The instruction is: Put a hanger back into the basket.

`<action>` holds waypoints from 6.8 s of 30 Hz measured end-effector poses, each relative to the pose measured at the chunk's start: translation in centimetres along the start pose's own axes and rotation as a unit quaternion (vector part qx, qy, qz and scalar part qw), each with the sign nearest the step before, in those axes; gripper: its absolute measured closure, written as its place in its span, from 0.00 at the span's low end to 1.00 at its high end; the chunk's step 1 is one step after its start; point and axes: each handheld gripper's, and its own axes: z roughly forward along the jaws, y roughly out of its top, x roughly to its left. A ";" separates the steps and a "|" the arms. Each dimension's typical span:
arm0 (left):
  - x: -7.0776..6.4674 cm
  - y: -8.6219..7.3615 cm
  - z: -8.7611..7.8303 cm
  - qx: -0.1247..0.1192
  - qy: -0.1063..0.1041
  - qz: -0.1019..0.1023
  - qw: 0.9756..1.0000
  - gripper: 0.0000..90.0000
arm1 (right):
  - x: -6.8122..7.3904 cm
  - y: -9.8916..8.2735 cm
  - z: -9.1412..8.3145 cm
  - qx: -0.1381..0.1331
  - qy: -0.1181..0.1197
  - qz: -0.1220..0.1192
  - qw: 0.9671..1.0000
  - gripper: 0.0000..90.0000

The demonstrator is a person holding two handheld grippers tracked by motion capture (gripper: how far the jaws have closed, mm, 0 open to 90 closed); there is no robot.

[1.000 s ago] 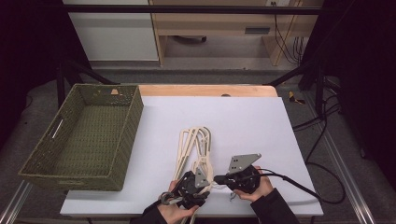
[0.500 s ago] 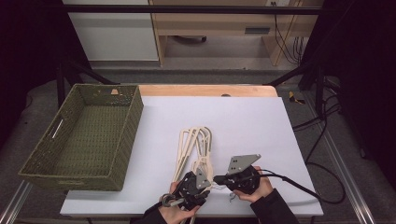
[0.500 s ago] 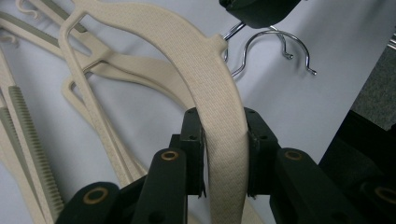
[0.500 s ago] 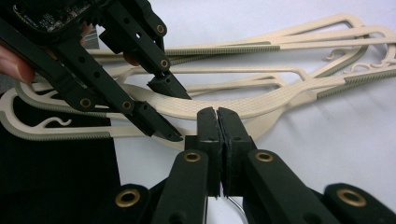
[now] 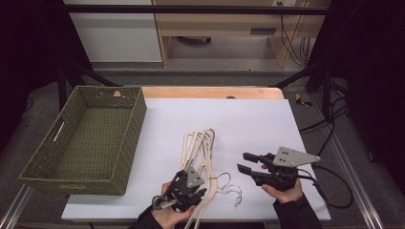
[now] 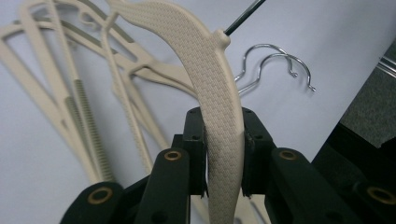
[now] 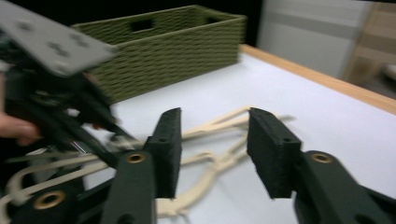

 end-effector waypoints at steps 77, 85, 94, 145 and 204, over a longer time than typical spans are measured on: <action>31.7 -3.2 -22.2 -0.127 0.073 -0.090 0.985 0.95 | -3.3 -2.6 -0.8 0.021 -0.141 0.071 0.987 0.10; 33.5 -5.9 -21.5 -0.108 0.079 -0.099 0.986 0.95 | -3.3 -2.7 -0.5 0.030 -0.142 0.068 0.987 0.10; 33.5 -6.0 -19.0 -0.086 0.079 -0.110 0.987 0.95 | -3.4 -2.9 -0.5 0.032 -0.141 0.073 0.987 0.10; 27.4 -8.9 -19.1 -0.172 0.196 -0.175 0.949 0.25 | -3.1 -2.9 -0.3 0.034 -0.129 0.074 0.988 0.10; 9.2 -7.2 -3.5 -0.149 -0.019 -0.038 0.988 0.08 | 2.5 -7.1 7.1 0.167 0.014 0.033 0.985 0.63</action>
